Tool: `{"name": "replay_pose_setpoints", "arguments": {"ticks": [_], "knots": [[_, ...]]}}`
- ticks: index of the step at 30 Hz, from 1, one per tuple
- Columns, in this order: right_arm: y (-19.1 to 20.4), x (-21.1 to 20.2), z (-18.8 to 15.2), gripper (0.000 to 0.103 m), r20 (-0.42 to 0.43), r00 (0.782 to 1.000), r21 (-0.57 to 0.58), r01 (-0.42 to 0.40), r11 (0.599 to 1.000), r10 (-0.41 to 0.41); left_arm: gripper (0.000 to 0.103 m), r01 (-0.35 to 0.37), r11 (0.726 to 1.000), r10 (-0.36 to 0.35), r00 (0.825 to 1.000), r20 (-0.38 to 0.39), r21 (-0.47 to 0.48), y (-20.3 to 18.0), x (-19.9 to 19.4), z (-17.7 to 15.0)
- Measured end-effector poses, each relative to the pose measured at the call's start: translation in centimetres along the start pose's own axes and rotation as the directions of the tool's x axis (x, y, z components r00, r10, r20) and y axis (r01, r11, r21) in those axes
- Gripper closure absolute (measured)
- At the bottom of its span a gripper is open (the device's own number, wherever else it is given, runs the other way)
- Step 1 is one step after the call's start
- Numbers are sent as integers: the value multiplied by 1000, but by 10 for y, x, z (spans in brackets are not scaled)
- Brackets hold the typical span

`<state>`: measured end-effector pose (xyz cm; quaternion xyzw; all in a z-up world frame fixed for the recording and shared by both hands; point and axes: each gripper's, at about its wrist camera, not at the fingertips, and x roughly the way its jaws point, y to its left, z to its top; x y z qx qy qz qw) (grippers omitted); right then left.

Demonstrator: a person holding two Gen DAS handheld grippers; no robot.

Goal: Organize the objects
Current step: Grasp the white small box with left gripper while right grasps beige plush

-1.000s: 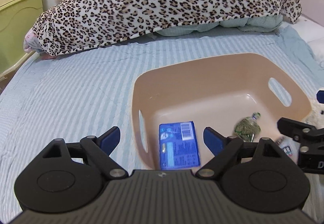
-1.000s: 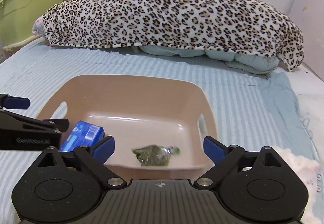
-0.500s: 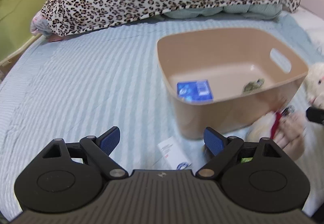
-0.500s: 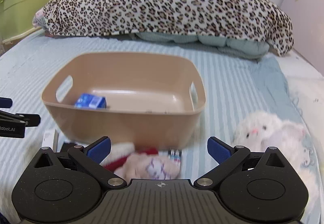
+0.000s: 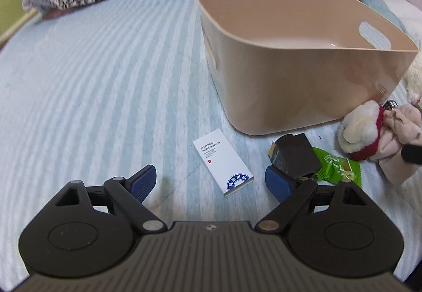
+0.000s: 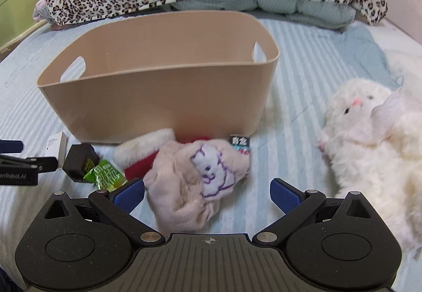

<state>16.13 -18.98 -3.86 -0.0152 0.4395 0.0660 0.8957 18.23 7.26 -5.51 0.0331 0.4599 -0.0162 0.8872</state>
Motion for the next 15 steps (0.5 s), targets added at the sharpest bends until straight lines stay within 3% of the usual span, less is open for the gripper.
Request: {"name": "replay_pose_setpoints", "arguments": {"ticks": [4, 6, 10, 12, 15], "knots": [[-1, 12, -3, 6, -17, 1000, 4, -9, 1000, 9, 15, 14, 999, -15, 1000, -26, -48, 8, 13, 1], [-2, 17, -3, 18, -28, 999, 14, -20, 1000, 20, 30, 31, 998, -33, 999, -34, -62, 11, 17, 2], [-5, 24, -6, 39, -28, 998, 53, -53, 997, 54, 43, 60, 996, -62, 997, -35, -66, 13, 19, 3], [-5, 26, -8, 59, -36, 996, 58, -74, 996, 76, 60, 71, 996, -72, 997, -32, -50, 12, 17, 4], [-4, 25, -10, 69, -37, 995, 54, -85, 995, 87, 70, 89, 995, -90, 996, -29, -42, 10, 15, 4]]}}
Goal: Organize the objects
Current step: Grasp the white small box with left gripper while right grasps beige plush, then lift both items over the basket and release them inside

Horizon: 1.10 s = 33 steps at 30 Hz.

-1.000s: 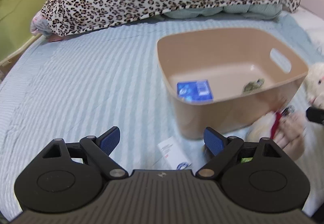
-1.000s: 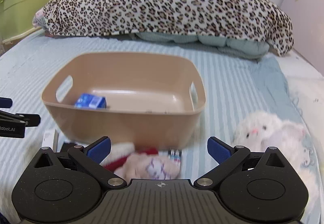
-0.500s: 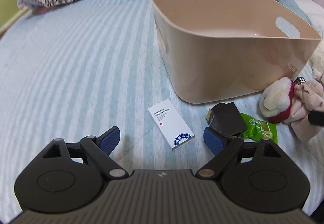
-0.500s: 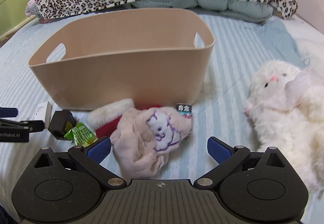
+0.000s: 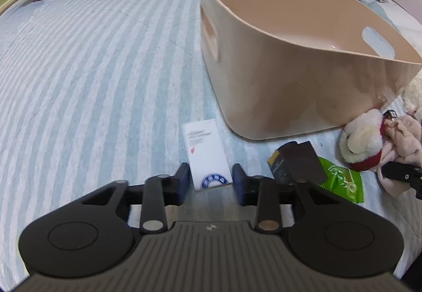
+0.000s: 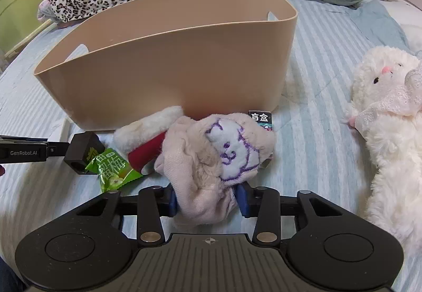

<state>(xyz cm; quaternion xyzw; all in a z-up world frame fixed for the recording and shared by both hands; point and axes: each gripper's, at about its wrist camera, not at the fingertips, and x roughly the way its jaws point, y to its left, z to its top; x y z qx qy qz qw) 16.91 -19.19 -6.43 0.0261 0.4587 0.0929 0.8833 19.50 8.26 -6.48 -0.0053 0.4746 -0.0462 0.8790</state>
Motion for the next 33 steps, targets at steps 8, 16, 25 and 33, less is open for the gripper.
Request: {"name": "replay_pose_setpoints", "arguments": {"ticks": [8, 16, 25, 33], "knots": [[-6, -16, -3, 81, 30, 999, 22, -26, 999, 25, 71, 27, 1000, -27, 1000, 4, 0, 1, -4, -7], [-13, -47, -2, 82, 77, 995, 23, -63, 998, 61, 71, 11, 1000, -12, 999, 53, 29, 0, -32, -19], [-18, -88, 11, 82, 173, 982, 28, -81, 996, 75, 71, 18, 999, -26, 987, 161, 48, 5, -80, -24], [-23, -115, 34, 82, 264, 961, 30, -89, 996, 78, 71, 23, 998, -39, 959, 281, 58, -3, -119, -3]]}}
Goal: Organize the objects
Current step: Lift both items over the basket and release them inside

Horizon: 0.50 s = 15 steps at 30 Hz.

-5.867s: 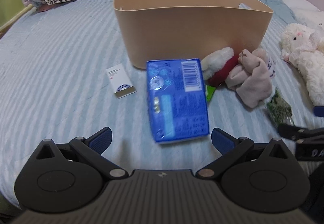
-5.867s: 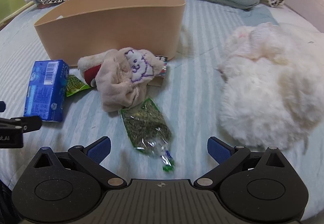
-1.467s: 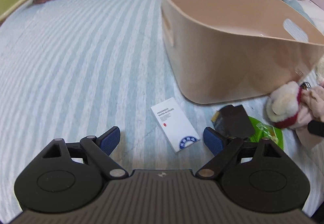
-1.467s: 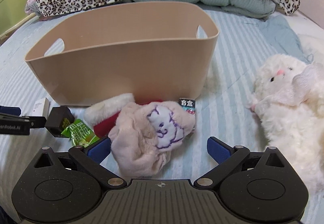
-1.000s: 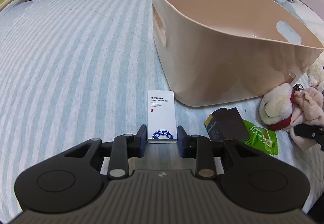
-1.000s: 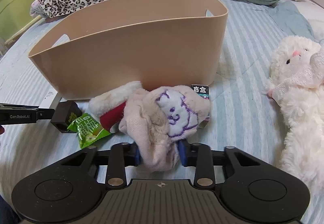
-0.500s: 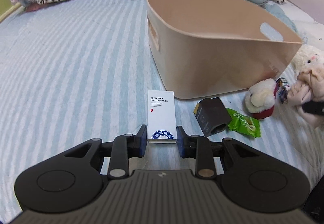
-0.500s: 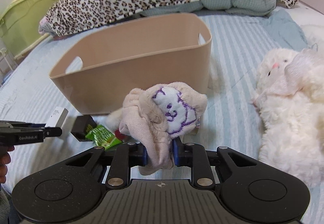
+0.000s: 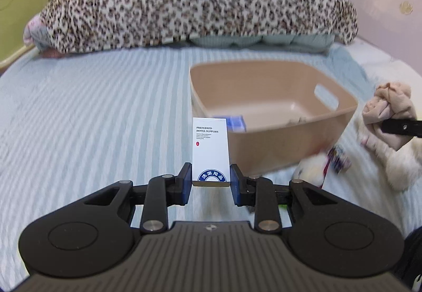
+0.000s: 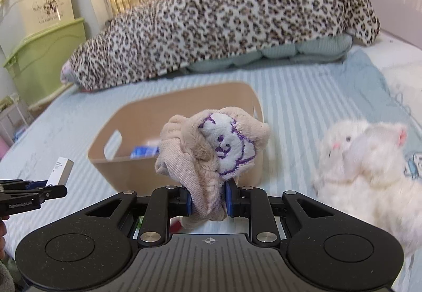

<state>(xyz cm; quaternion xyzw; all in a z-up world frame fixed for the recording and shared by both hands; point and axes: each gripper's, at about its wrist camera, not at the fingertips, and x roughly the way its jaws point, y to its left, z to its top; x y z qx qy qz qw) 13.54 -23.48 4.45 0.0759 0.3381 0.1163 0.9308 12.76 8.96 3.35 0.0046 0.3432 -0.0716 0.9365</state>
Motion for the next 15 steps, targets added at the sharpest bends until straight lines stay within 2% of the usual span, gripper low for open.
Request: {"name": "replay_pose_setpoints", "arguments": {"ticks": [7, 15], "knots": [[0, 1, 28, 82, 72, 997, 8, -4, 1000, 3, 71, 5, 1000, -6, 997, 72, 16, -15, 0, 34], [12, 28, 57, 82, 109, 994, -29, 6, 1000, -3, 71, -13, 1000, 12, 997, 78, 14, -38, 46, 69]]}}
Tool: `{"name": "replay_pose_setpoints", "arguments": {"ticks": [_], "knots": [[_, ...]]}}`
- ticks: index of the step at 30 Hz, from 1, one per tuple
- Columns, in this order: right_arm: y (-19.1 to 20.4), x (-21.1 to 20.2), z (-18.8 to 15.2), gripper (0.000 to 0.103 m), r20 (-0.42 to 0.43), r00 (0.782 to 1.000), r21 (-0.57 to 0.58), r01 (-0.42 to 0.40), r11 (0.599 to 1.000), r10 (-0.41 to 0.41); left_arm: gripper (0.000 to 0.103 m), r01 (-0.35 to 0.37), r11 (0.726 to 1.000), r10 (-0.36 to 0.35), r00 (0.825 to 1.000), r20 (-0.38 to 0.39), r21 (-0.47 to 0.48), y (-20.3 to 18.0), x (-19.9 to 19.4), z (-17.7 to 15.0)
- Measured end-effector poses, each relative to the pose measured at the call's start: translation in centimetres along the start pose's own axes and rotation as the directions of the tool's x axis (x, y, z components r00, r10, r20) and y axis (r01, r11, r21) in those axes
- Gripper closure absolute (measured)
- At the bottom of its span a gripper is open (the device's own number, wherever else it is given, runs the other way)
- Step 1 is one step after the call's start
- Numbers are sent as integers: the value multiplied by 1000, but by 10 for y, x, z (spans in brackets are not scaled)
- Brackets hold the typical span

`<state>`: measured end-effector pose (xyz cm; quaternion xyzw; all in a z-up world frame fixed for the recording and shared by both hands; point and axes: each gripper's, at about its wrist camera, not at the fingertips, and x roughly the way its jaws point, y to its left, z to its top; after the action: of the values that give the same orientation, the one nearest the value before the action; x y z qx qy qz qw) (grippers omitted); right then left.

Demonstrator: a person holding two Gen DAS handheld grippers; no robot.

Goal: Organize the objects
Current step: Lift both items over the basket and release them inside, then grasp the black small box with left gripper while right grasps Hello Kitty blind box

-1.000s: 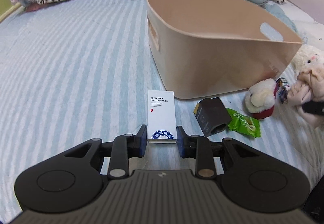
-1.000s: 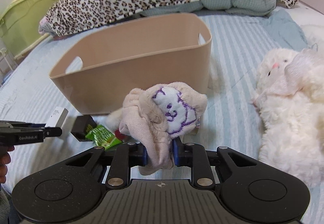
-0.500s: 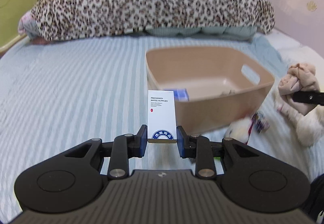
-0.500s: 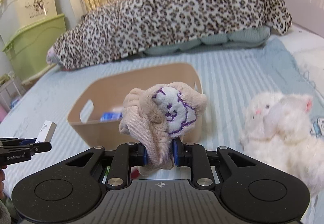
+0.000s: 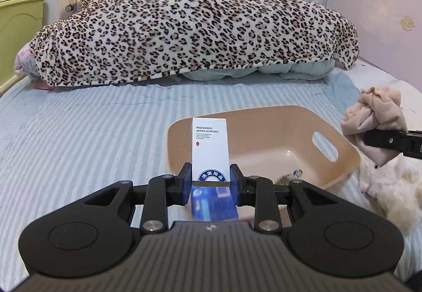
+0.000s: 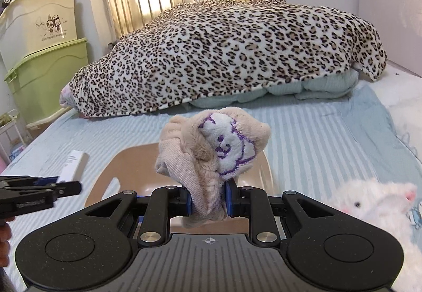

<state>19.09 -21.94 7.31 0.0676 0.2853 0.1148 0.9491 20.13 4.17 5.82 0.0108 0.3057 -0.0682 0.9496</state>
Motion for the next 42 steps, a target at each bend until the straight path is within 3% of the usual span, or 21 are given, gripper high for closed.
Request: {"name": "replay_pose_setpoints", "arguments": {"ticks": [11, 17, 19, 20, 21, 22, 23, 24, 26, 35, 42], "knots": [[5, 69, -4, 82, -100, 995, -2, 28, 1000, -28, 71, -56, 995, 67, 989, -130, 86, -31, 82, -3], [0, 99, -20, 81, -213, 976, -14, 41, 999, -43, 70, -54, 995, 71, 977, -202, 89, -34, 98, -10], [0, 98, -23, 78, -214, 975, -29, 51, 998, -56, 70, -54, 994, 72, 975, -209, 94, -34, 95, -11], [0, 96, -23, 74, -210, 976, -35, 54, 998, -60, 66, -52, 994, 72, 975, -211, 95, -34, 92, -11], [0, 93, -23, 64, -205, 977, -35, 54, 998, -60, 54, -51, 994, 70, 974, -214, 94, -34, 89, -10], [0, 90, -23, 60, -202, 978, -33, 51, 998, -57, 44, -52, 995, 70, 975, -213, 89, -33, 85, -8], [0, 86, -23, 57, -196, 979, -28, 50, 998, -55, 26, -55, 995, 71, 978, -198, 82, -32, 78, -7], [0, 82, -23, 52, -189, 981, -25, 47, 999, -51, 19, -62, 995, 75, 981, -178, 78, -32, 73, -5], [0, 71, -21, 41, -174, 984, -15, 37, 999, -39, 13, -74, 994, 85, 986, -143, 79, -30, 59, -3], [-4, 24, -20, 6, -125, 992, -23, 26, 999, -29, 11, -45, 997, 54, 990, -132, 68, -23, 17, -13], [-14, 11, -38, 0, -165, 984, -69, 62, 996, -72, 9, -50, 996, 61, 984, -169, 69, -17, 10, -39]]}}
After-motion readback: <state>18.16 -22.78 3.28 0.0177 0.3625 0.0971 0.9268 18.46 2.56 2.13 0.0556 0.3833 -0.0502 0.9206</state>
